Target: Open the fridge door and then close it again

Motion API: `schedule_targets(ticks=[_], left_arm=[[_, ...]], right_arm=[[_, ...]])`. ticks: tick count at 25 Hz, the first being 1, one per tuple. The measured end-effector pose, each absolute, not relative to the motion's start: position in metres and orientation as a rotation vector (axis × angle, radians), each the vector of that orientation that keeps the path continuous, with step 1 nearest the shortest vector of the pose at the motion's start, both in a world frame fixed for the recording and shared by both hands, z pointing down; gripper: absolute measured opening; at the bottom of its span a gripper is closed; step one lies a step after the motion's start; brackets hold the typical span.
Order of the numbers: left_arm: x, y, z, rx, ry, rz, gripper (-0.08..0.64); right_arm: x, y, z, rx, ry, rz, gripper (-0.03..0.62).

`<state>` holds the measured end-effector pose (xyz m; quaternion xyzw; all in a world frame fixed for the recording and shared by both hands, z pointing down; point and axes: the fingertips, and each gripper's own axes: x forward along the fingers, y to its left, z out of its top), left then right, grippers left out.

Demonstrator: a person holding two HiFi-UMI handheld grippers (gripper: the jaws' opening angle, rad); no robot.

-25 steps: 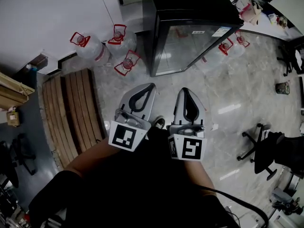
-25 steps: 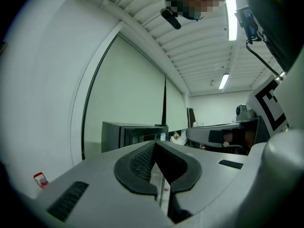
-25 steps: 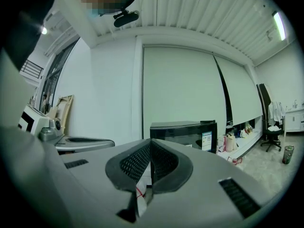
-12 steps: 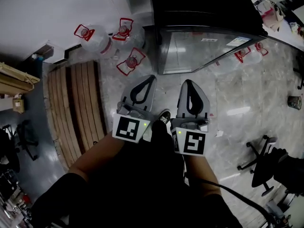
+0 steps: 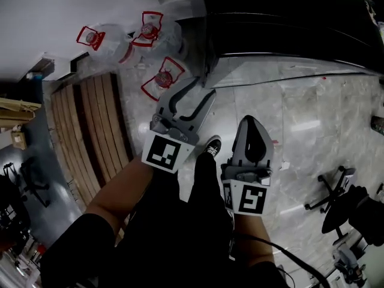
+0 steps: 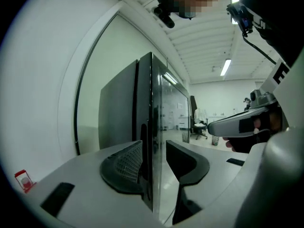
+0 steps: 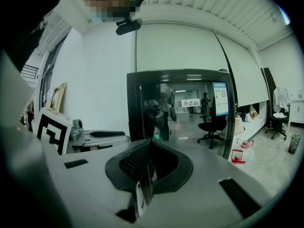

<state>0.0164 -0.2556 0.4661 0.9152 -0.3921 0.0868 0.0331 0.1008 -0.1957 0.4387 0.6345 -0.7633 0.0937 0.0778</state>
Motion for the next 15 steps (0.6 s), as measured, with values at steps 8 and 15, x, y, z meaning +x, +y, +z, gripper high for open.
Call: schedule_targets(ticks=[8, 15], left_arm=[[0.037, -0.273, 0.481, 2.928, -1.185, 0.229, 0.149], [0.033, -0.280, 0.482, 2.900, -1.261, 0.209, 0.101]], right_arm=[[0.109, -0.186, 0.484, 1.901, -2.184, 0.326, 0.015], [0.130, -0.176, 0.493, 1.979, -2.119, 0.368, 0.015]])
